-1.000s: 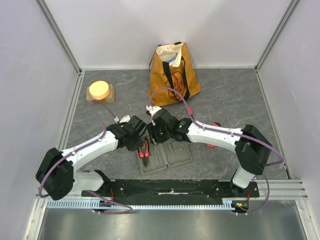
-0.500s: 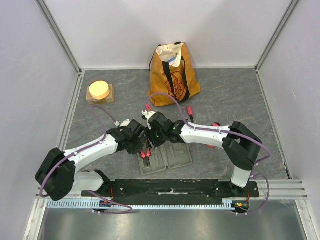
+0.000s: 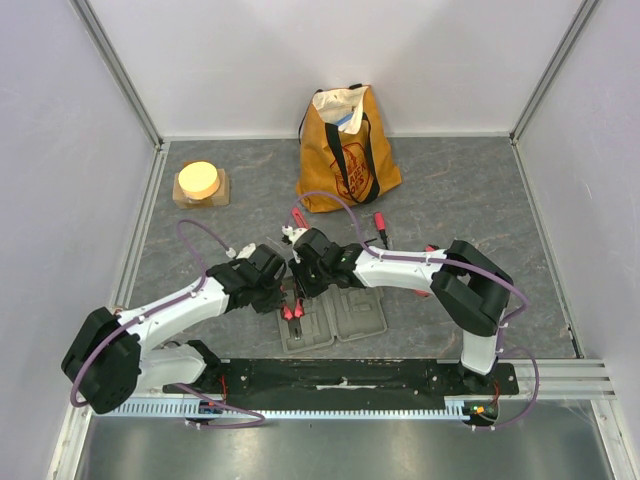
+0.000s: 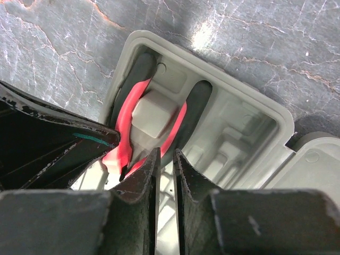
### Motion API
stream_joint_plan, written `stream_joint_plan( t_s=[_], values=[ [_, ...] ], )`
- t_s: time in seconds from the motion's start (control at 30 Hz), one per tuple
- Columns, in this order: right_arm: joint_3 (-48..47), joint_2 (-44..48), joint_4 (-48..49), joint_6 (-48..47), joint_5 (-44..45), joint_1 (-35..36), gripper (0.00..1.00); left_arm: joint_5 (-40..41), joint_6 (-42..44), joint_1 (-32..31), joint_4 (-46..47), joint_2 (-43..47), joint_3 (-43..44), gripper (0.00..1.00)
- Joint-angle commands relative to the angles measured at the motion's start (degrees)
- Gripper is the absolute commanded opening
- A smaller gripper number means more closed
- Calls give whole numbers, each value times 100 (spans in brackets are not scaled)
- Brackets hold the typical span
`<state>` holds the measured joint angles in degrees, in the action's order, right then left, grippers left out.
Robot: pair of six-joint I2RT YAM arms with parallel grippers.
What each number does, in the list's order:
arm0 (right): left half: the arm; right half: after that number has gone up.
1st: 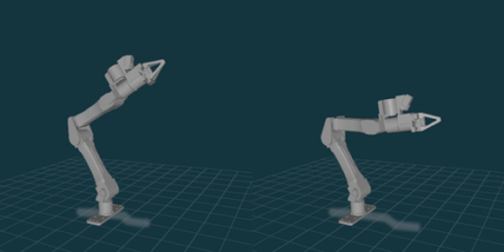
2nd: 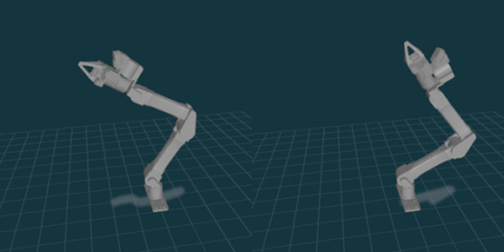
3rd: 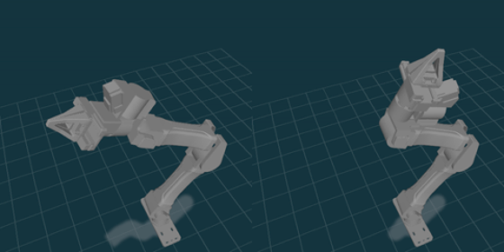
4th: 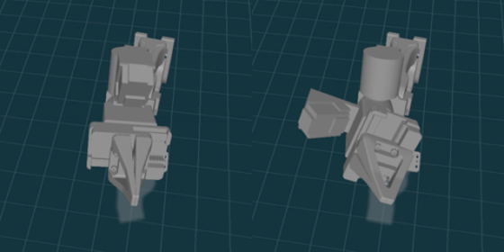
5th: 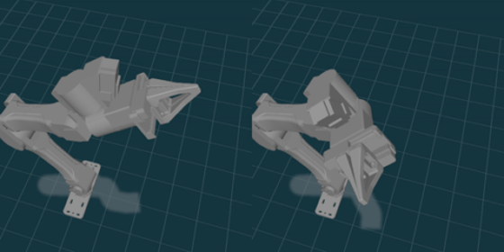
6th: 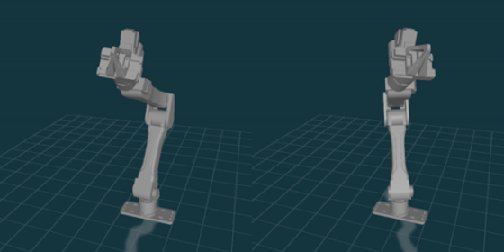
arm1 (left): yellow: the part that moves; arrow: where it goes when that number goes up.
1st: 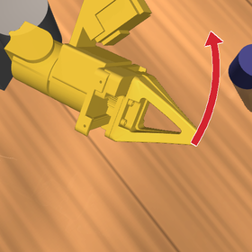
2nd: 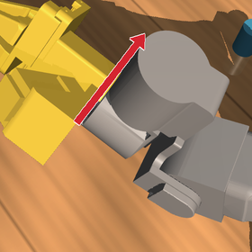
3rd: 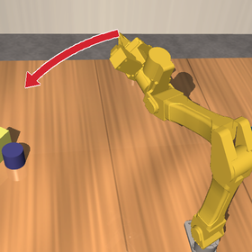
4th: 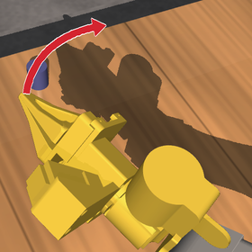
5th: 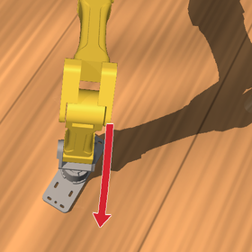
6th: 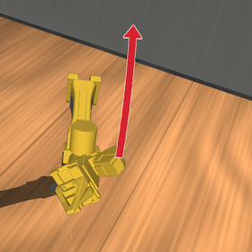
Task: Pack the tool kit
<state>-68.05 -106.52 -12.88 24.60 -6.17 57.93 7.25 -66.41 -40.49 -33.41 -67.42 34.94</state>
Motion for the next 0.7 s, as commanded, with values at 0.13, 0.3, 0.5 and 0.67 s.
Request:
stream_joint_plan(
  t_s=[0.13, 0.3, 0.5, 0.67],
  values=[
    [3, -71, 216, 36, 116, 52, 19, 417, 58, -3, -605, 123, 303, 14],
    [2, -88, 216, 1, 169, 60, 19, 673, 154, -3, -579, 229, 365, 15],
    [38, -97, 207, -17, 195, 69, 18, 585, 322, -3, -263, 71, 452, 17],
    [29, -115, 216, -17, 213, 69, 18, 646, 374, -3, -157, -122, 479, 19]
  ],
)
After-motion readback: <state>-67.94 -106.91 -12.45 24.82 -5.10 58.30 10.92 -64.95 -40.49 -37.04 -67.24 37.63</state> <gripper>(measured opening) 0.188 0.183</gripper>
